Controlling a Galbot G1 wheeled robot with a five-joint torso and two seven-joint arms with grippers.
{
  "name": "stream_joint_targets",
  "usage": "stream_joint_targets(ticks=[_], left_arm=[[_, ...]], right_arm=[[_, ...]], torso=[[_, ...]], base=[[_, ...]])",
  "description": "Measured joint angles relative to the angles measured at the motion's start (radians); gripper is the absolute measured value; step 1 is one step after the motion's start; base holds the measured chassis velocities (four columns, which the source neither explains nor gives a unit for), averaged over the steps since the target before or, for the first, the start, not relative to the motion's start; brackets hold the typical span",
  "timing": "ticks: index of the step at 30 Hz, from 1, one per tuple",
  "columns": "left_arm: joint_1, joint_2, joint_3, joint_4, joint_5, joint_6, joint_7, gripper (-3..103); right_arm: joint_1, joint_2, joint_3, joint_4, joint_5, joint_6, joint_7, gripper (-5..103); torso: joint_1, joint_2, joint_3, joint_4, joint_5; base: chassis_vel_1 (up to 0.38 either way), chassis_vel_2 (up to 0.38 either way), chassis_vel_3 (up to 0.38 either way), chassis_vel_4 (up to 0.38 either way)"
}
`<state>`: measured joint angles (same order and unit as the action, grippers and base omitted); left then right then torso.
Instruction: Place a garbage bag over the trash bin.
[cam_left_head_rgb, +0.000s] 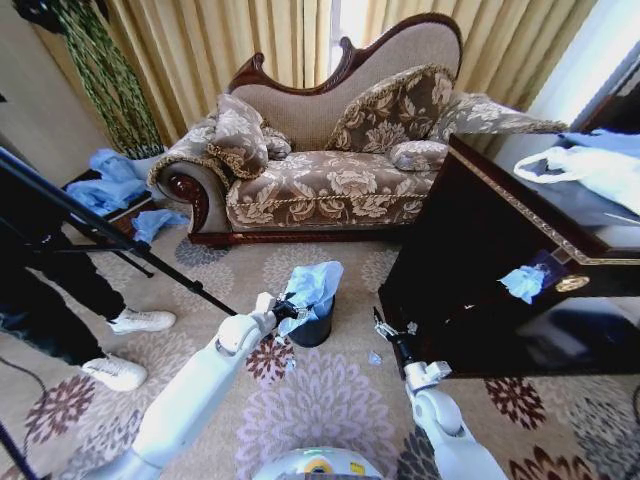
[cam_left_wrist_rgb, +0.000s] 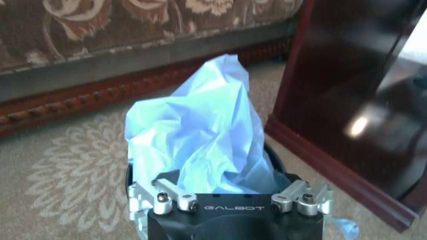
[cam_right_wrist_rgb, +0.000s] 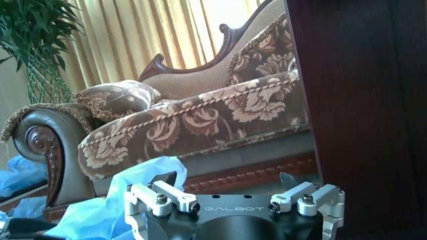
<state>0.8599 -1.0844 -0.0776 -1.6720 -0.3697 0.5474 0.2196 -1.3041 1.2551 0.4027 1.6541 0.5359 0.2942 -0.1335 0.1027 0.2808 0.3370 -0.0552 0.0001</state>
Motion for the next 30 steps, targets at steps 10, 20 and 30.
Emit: stream_joint_targets(ticks=[10, 20, 30], left_arm=[[-0.031, -0.025, 0.005, 0.062, 0.020, -0.003, -0.079, 93], [-0.019, -0.035, -0.006, 0.083, -0.018, -0.053, -0.117, 54], [0.038, -0.030, -0.042, 0.008, -0.043, -0.110, -0.163, 16]], right_arm=[[0.021, -0.002, -0.007, -0.029, 0.000, -0.001, 0.009, 100], [0.064, 0.013, -0.052, -0.067, -0.016, 0.001, 0.018, 100], [0.066, 0.015, -0.067, -0.082, -0.020, 0.001, 0.015, 100]], torso=[[0.000, 0.000, 0.000, 0.0001, -0.0001], [0.000, 0.000, 0.000, 0.0001, -0.0002], [0.000, 0.000, 0.000, 0.0002, -0.0001]], base=[[0.000, 0.000, 0.000, 0.000], [0.000, 0.000, 0.000, 0.000], [0.000, 0.000, 0.000, 0.000]])
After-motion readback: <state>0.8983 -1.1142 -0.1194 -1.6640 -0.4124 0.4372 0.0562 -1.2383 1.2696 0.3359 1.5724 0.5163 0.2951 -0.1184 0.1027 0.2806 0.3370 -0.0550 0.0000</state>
